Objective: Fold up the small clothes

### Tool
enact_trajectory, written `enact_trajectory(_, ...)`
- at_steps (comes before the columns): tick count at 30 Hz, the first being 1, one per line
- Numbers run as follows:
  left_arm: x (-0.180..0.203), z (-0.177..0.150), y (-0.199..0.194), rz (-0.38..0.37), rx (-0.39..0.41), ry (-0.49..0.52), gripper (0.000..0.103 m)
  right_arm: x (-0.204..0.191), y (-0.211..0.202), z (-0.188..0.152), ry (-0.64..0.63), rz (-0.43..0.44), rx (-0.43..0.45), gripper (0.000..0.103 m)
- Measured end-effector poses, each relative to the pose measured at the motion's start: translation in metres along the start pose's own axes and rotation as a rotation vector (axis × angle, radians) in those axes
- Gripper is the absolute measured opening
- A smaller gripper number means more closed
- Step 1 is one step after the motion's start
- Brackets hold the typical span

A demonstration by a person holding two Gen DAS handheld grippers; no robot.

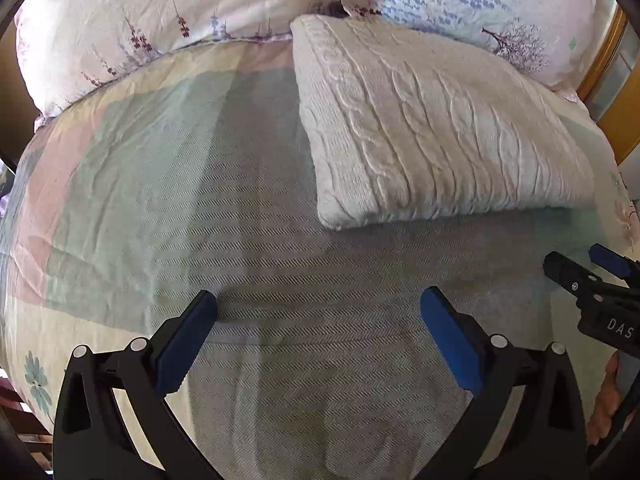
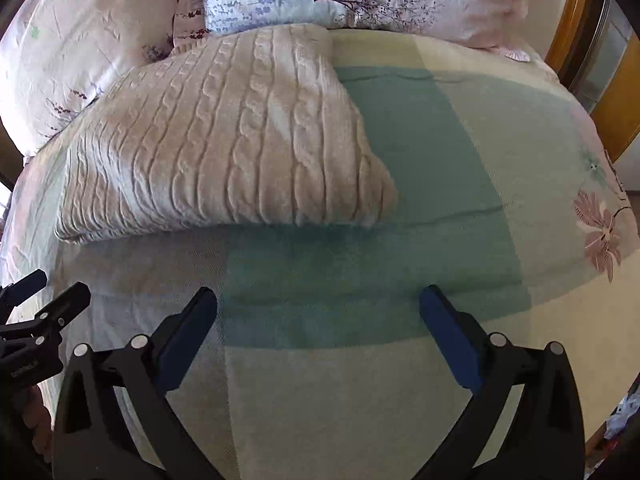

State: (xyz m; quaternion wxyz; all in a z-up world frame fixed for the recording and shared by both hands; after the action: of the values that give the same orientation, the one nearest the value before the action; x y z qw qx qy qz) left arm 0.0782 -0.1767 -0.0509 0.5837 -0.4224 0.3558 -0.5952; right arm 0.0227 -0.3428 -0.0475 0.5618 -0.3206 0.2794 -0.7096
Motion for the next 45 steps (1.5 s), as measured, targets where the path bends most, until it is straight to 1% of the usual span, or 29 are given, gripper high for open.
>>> enact_trajectory(3,0.0004,-0.0074,-0.0013,0.027,0.040,0.029,0.102,-0.0085,-0.0017,-0.0038,-0.038,-0.042,0.008,0.101)
enact_trajectory(5,-0.0023,-0.0096,-0.0022,0.023,0.046,0.002,0.102,-0.0082,-0.0026,-0.0054,-0.031,-0.041,0.020,0.101)
enact_trajectory(8,-0.0034,-0.0105,-0.0025,0.028,0.061,-0.003,0.102,-0.0086,-0.0034,-0.0059,-0.047,-0.041,0.021,0.101)
enact_trajectory(19,-0.0023,-0.0115,-0.0041,0.029,0.059,0.008,0.102,-0.0063,-0.0080,-0.0090,-0.052,-0.046,0.042,0.101)
enact_trajectory(45,-0.0018,-0.0116,-0.0034,0.032,0.048,0.003,0.102,-0.0048,-0.0080,-0.0083,-0.051,-0.047,0.037,0.101)
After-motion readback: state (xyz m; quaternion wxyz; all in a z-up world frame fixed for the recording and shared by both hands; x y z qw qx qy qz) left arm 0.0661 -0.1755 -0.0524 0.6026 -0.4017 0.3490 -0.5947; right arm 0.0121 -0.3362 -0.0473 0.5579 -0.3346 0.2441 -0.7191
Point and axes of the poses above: each gripper's, at about its wrist camera, not at the fingertips, and y roughly the way its jaws point, x to its right, z to its top, the point moved 7 cm from there along y, roughly the way its jaws point, and after that the axes turned 13 degrees about -y, right-handed, at the moved point
